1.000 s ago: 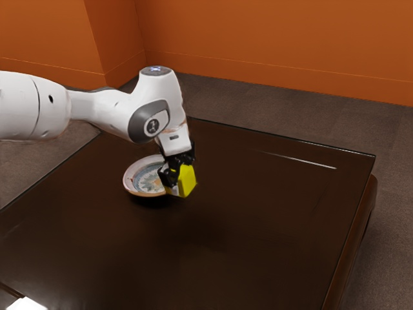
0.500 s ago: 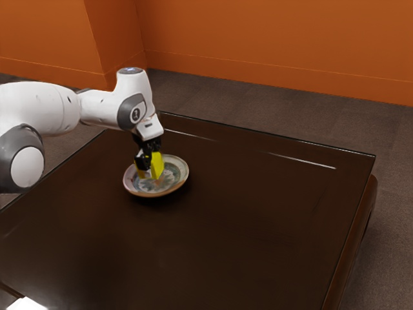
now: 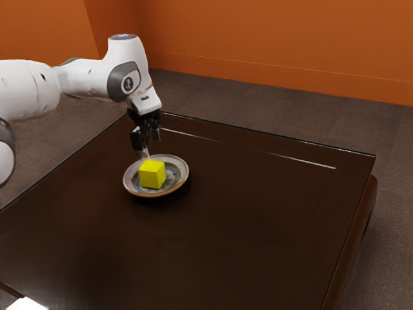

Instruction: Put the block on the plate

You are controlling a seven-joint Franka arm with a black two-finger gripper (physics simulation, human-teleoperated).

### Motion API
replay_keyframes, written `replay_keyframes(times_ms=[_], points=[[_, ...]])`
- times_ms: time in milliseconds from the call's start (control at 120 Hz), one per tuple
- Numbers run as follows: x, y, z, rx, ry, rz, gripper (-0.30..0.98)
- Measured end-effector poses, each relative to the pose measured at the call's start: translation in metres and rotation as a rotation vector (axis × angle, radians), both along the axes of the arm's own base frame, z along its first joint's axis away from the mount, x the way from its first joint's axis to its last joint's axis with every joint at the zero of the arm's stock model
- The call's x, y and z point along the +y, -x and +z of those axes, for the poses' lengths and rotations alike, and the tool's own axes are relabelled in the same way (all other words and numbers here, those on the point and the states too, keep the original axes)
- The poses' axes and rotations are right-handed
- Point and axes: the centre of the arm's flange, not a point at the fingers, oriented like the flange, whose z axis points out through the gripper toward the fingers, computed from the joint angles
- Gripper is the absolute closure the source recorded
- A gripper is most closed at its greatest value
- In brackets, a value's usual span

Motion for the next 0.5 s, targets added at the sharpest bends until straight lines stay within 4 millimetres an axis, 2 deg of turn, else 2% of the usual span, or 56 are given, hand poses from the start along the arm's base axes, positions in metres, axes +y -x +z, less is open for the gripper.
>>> replay_keyframes(times_ms=[50, 175, 292, 383, 500], points=[[-0.01, 0.01, 0.026, 0.007, -0.001, 0.016, 0.04], [-0.022, 0.038, 0.083, 0.017, 0.008, 0.069, 0.02], [-0.035, 0.061, 0.13, 0.007, 0.013, 0.107, 0.01], [-0.038, 0.075, 0.151, 0.01, 0.015, 0.138, 0.01], [-0.038, 0.083, 0.157, 0.03, 0.015, 0.178, 0.0]])
